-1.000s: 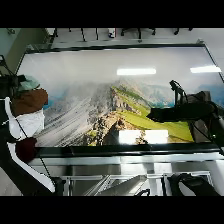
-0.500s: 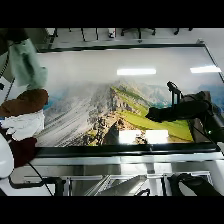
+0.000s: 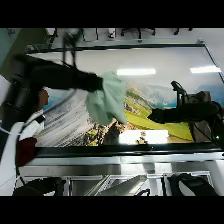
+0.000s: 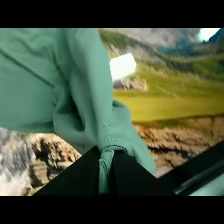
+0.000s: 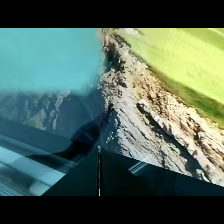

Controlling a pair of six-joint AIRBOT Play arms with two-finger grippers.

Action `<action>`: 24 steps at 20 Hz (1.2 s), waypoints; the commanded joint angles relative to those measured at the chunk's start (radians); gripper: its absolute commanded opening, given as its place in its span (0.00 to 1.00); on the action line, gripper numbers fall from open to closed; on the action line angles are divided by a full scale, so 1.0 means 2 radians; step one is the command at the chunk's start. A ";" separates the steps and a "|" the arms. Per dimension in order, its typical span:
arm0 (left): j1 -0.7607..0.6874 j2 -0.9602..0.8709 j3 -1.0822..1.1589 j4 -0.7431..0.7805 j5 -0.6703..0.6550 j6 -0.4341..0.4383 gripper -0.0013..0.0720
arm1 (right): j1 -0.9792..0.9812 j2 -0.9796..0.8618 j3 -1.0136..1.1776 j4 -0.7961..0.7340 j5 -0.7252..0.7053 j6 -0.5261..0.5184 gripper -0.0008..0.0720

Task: Fold the shirts.

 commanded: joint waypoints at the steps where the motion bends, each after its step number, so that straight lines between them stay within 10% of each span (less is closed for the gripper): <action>1: -0.039 -0.019 -0.097 -0.027 -0.008 -0.036 0.04 | -0.042 0.030 0.005 0.001 -0.034 0.000 0.22; 2: -0.034 -0.027 -0.113 -0.050 -0.016 -0.045 0.06 | -0.058 0.031 0.008 0.001 -0.052 0.000 0.51; 3: -0.028 -0.035 -0.121 -0.073 -0.020 -0.045 0.42 | -0.072 0.030 0.009 0.001 -0.066 -0.002 0.69; 4: -0.018 -0.042 -0.121 -0.092 -0.015 -0.045 0.92 | -0.083 0.028 0.009 0.000 -0.071 -0.002 0.71; 5: -0.006 -0.046 -0.117 -0.105 0.001 -0.045 0.98 | -0.096 0.027 0.009 0.001 -0.072 -0.002 0.71; 11: 0.096 0.015 -0.155 -0.055 0.113 -0.022 0.98 | -0.143 -0.026 0.006 0.001 -0.121 -0.038 0.71; 18: 0.150 0.116 -0.461 -0.131 -0.151 -0.003 0.98 | 0.005 -0.114 -0.073 0.035 0.015 -0.038 0.71; 24: 0.185 0.012 -0.428 -0.228 -0.286 0.044 0.98 | 0.071 -0.232 -0.043 0.079 0.091 -0.038 0.70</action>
